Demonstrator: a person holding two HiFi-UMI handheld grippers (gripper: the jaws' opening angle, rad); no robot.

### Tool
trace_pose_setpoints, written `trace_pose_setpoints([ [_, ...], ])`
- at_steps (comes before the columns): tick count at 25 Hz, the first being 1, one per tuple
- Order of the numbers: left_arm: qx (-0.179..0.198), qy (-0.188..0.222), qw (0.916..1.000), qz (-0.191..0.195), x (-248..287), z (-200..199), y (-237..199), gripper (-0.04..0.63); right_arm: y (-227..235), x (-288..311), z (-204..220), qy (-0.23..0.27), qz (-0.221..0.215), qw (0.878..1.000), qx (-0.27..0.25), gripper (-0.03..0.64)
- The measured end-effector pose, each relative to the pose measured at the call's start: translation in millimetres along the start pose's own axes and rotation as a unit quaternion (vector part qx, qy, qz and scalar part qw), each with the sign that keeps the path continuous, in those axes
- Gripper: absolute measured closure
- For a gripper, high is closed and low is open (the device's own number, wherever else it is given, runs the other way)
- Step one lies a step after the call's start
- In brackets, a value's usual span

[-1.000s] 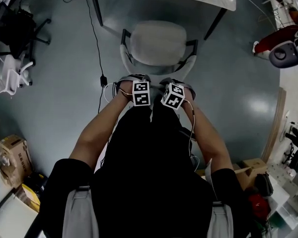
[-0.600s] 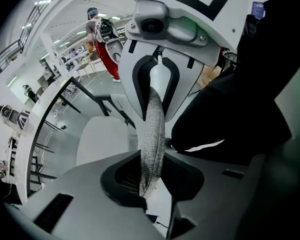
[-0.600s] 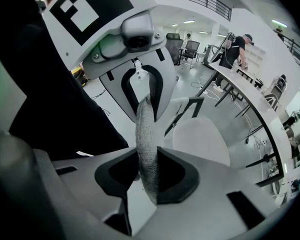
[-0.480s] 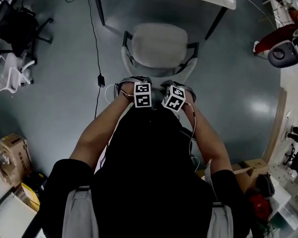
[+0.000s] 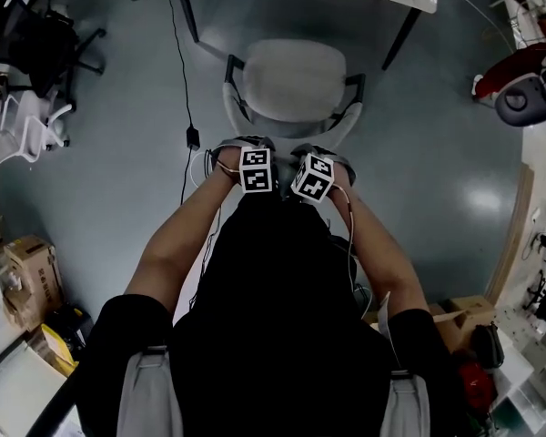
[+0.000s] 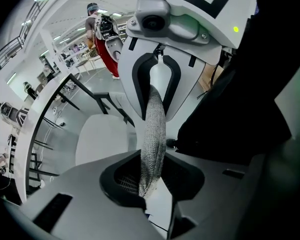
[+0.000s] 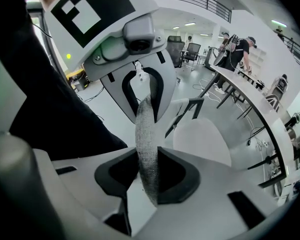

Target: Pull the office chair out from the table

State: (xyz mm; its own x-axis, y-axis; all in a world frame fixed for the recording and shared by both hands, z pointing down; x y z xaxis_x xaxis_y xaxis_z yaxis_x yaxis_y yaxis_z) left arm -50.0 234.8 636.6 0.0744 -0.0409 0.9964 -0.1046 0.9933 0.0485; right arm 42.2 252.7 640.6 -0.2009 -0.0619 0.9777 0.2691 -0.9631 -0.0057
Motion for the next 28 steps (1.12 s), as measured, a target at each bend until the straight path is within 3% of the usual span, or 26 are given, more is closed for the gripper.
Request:
trace_pose_setpoints([
  [15, -0.005, 0.014, 0.9998, 0.01, -3.0, 14.7, 0.2, 0.492, -2.5, 0.2, -12.4, 0.002, -0.012, 1.0, 0.018, 0.509],
  [28, 0.006, 0.05, 0.9984, -0.027, -12.0, 12.9, 4.3, 0.468, -1.9, -9.6, -6.8, 0.019, -0.006, 0.999, 0.036, 0.48],
])
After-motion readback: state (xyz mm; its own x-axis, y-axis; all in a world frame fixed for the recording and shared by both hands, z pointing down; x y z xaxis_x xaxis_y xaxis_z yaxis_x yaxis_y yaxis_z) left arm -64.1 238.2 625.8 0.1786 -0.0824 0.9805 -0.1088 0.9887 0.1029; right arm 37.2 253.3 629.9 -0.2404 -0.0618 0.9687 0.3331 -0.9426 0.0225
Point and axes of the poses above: the fingertips, and each gripper's own axes: x forward along the fingers, y to its right, z out of its underside, the point moved 9 cm from there along -x, backward along the fingers, and after that the axes turned 14 degrees about -y, right-handed, at the moved point
